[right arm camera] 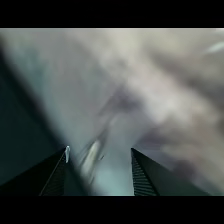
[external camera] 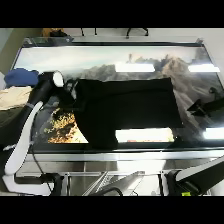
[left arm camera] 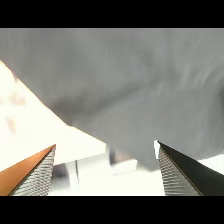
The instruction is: Fold the shirts.
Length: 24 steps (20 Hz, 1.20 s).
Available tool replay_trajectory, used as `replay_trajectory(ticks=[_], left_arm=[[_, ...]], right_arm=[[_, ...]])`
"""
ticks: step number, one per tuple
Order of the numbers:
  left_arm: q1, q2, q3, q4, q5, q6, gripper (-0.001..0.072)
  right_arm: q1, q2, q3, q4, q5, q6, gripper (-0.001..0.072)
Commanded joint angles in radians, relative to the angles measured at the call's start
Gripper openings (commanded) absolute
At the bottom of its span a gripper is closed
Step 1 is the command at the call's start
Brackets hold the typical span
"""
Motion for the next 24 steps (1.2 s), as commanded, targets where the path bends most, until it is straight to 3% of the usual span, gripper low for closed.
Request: replay_trajectory(ticks=[1, 7, 9, 11, 14, 18, 19, 20, 22, 23, 24], left_arm=[[-0.013, 0.177, -0.314, -0.009, 0.051, -0.004, 0.0703], [0.029, 0.338, -0.616, -0.245, 0.274, -0.013, 0.0682], [0.035, 0.333, -0.675, -0.29, 0.376, -0.001, 0.0646], [0.034, 0.302, -0.706, -0.387, 0.481, 0.054, 0.0645], [0.032, 0.195, -0.727, -0.594, 0.538, 0.221, 0.0645], [0.033, 0.129, -0.727, -0.628, 0.566, 0.269, 0.0644], [0.033, 0.135, -0.724, -0.629, 0.577, 0.269, 0.0613], [0.033, 0.151, -0.717, -0.626, 0.582, 0.269, 0.0373], [0.034, 0.202, -0.695, -0.616, 0.584, 0.286, 0.0068], [0.034, 0.229, -0.679, -0.608, 0.584, 0.286, 0.0013], [0.034, 0.257, -0.66, -0.591, 0.579, 0.285, 0.0012]], right_arm=[[0.007, -0.002, -0.166, 0.06, 0.015, -0.093, 0.0458], [0.095, 0.029, -0.192, 0.111, 0.013, -0.123, 0.0453], [0.117, 0.052, -0.192, 0.111, 0.013, -0.126, 0.0371], [0.124, 0.061, -0.192, 0.111, 0.01, -0.125, 0.0371], [0.124, 0.061, -0.192, 0.109, 0.03, -0.125, 0.0371], [0.125, 0.067, -0.192, 0.111, 0.059, -0.133, 0.037], [0.125, 0.07, -0.192, 0.111, 0.059, -0.137, 0.0368], [0.125, 0.074, -0.192, 0.111, 0.059, -0.14, 0.0366], [0.124, 0.082, -0.192, 0.11, 0.058, -0.144, 0.0362], [0.124, 0.084, -0.192, 0.11, 0.058, -0.145, 0.0353], [0.124, 0.084, -0.192, 0.11, 0.058, -0.15, 0.0231]])
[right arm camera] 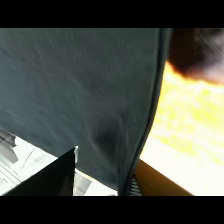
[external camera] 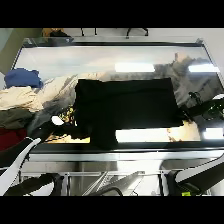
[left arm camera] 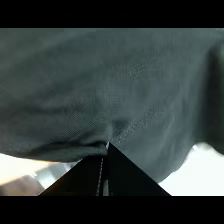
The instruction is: Fold the shirts.
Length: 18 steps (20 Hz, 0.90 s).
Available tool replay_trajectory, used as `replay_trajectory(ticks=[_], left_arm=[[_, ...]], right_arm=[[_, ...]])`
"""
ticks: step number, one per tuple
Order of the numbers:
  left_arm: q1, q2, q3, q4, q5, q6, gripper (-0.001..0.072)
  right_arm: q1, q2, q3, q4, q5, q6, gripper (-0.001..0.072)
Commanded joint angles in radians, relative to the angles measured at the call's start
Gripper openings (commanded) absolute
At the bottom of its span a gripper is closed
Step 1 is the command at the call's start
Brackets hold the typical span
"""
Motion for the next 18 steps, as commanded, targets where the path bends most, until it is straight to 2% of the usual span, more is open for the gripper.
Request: replay_trajectory(ticks=[1, 3, 4, 8, 10, 12, 14, 16, 18], left_arm=[[0.001, 0.079, 0.052, -0.006, -0.03, 0.013, 0.0012], [0.006, 0.114, 0.09, 0.063, -0.062, -0.034, 0.0012], [0.01, 0.127, 0.1, 0.096, -0.086, -0.051, 0.0012], [0.059, 0.237, 0.046, 0.225, -0.186, -0.124, 0.0012], [0.1, 0.333, -0.002, 0.243, -0.201, -0.132, 0.0012], [0.143, 0.411, 0.014, 0.233, -0.191, -0.131, 0.0012], [0.144, 0.43, 0.101, 0.234, -0.171, -0.129, 0.0011], [0.105, 0.371, 0.22, 0.237, -0.135, -0.119, 0.0011], [0.076, 0.254, 0.354, 0.237, -0.114, -0.114, 0.0012]], right_arm=[[0.0, 0.008, 0.001, 0.016, 0.018, -0.01, 0.02], [-0.001, 0.01, 0.001, 0.011, 0.018, -0.005, 0.0067], [-0.001, 0.015, 0.001, -0.007, 0.018, 0.003, 0.0027], [-0.002, 0.055, -0.014, -0.274, -0.003, 0.139, 0.0027], [-0.002, 0.091, -0.029, -0.326, -0.035, 0.187, 0.0027], [-0.001, 0.128, -0.027, -0.264, -0.058, 0.193, 0.0027], [0.001, 0.157, -0.021, -0.098, -0.072, 0.156, 0.0027], [0.001, 0.18, -0.021, 0.048, -0.115, 0.112, 0.0027], [0.014, 0.181, -0.006, 0.115, -0.193, 0.079, 0.0027]])
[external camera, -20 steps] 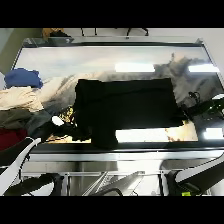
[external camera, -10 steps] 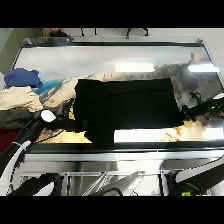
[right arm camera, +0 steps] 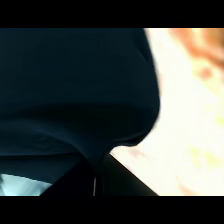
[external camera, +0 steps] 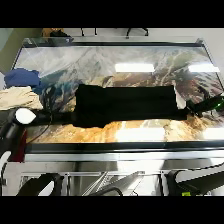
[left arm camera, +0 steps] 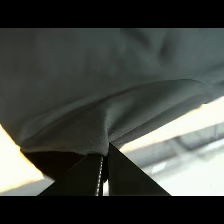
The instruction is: Fold the shirts.
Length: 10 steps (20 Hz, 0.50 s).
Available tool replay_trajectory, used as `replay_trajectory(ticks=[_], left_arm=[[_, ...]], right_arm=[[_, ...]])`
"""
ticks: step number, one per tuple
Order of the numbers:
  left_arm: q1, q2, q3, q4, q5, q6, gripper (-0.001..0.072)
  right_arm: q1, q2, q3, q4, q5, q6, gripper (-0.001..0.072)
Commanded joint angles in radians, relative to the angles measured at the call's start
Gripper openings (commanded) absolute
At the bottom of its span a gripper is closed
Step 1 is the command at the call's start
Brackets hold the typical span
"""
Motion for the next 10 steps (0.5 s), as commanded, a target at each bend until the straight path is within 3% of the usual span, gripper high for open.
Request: replay_trajectory(ticks=[1, 5, 10], left_arm=[[-0.04, -0.156, 0.223, 0.005, 0.051, 0.023, 0.0012], [-0.075, -0.438, 0.564, 0.011, 0.063, 0.035, 0.0012], [-0.076, -0.74, 0.892, 0.012, 0.043, 0.036, 0.0012]], right_arm=[[0.024, 0.018, 0.016, 0.161, -0.139, -0.064, 0.0027], [0.089, -0.003, 0.028, 0.163, -0.374, -0.084, 0.0027], [0.154, -0.095, 0.061, 0.179, -0.525, -0.146, 0.0028]])
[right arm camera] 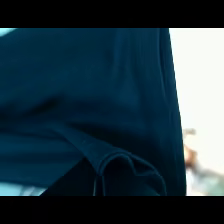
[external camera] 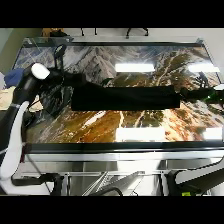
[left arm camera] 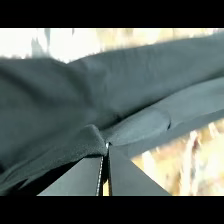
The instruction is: Fold the shirts.
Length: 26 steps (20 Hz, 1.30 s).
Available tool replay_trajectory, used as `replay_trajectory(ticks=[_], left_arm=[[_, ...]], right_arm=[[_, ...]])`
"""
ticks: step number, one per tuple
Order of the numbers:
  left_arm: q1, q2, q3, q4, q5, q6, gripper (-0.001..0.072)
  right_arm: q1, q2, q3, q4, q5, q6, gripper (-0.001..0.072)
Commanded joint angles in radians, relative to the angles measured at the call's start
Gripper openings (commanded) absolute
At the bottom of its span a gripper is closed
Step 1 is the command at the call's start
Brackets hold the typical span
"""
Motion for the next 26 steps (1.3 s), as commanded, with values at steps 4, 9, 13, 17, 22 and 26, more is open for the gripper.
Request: replay_trajectory(ticks=[4, 9, 13, 17, 22, 26], left_arm=[[-0.005, -0.336, 0.288, 0.0, -0.005, 0.003, 0.0012], [-0.009, -0.488, 0.377, -0.001, -0.023, 0.01, 0.0012], [-0.003, -0.499, 0.428, -0.001, -0.019, 0.006, 0.0696], [0.018, -0.492, 0.511, -0.01, -0.079, 0.005, 0.0685], [0.022, -0.444, 0.51, -0.011, -0.206, 0.005, 0.0685], [-0.004, -0.422, 0.501, -0.012, -0.252, 0.002, 0.0683]], right_arm=[[0.066, -0.082, 0.014, 0.026, -0.245, -0.056, 0.0032], [0.063, -0.082, 0.018, 0.025, -0.263, -0.076, 0.0152], [0.05, -0.061, 0.059, -0.008, -0.259, -0.082, 0.0494], [0.013, -0.115, 0.119, -0.053, -0.214, -0.081, 0.0526], [0.001, -0.204, 0.139, -0.026, -0.099, -0.094, 0.0527], [0.001, -0.234, 0.14, 0.062, -0.063, -0.126, 0.0455]])
